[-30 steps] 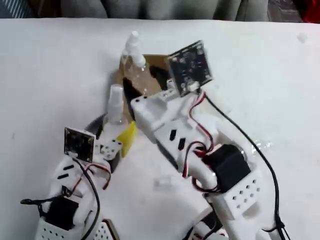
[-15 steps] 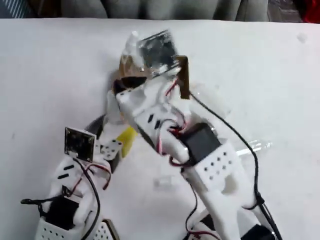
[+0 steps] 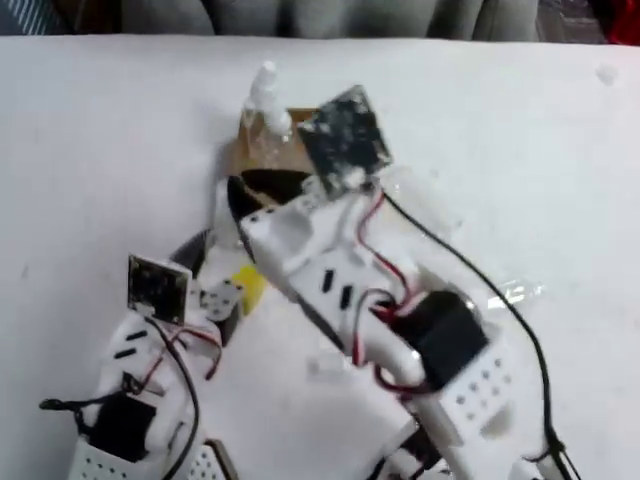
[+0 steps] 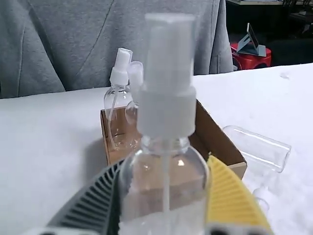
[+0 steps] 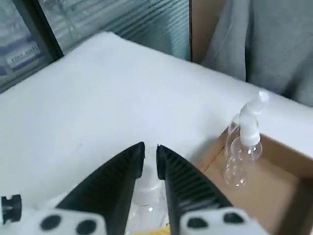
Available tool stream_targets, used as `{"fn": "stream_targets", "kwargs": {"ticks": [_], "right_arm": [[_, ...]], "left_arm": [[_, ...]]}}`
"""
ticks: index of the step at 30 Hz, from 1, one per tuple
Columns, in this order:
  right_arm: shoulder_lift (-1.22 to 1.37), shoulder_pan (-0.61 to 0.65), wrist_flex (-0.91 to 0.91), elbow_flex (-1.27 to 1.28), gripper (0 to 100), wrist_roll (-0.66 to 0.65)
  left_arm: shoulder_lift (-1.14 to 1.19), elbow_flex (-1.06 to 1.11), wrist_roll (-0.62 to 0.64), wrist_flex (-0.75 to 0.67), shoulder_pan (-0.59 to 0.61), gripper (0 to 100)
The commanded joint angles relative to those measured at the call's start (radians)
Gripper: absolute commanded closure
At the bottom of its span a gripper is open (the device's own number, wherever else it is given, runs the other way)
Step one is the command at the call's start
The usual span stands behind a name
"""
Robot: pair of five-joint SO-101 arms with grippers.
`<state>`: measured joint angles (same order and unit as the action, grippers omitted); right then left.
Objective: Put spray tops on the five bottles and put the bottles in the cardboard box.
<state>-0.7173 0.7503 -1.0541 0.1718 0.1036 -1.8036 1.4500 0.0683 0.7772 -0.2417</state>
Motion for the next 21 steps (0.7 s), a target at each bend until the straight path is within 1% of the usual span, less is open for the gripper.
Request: {"fn": "stream_targets", "kwargs": {"ticks": [1,5,8,10,12,15,18,21], "right_arm": [[-0.065,-0.068,-0.012,-0.034,98.4,-0.044],[-0.088,-0.128,-0.094,-0.034,98.4,-0.075],[-0.127,-0.128,-0.262,-0.032,98.4,-0.078],[-0.14,-0.127,-0.361,-0.032,98.4,-0.074],[-0.147,-0.127,-0.415,-0.015,98.4,-0.074],[-0.153,-0.114,-0.417,0.103,98.4,-0.081],[-0.154,-0.028,-0.358,0.241,98.4,-0.081],[-0.154,0.07,-0.266,0.361,98.4,-0.074]], "left_arm": [[-0.019,-0.018,0.0,-0.035,-0.002,98],[-0.019,-0.021,0.002,-0.038,-0.001,98],[-0.019,-0.018,0.015,-0.098,0.018,98],[-0.018,-0.02,0.083,-0.121,0.07,98],[-0.018,-0.021,0.15,-0.14,0.124,98],[-0.016,-0.023,0.204,-0.169,0.159,98],[-0.005,-0.041,0.215,-0.169,0.165,98],[0.084,-0.078,0.213,-0.172,0.165,98]]}}
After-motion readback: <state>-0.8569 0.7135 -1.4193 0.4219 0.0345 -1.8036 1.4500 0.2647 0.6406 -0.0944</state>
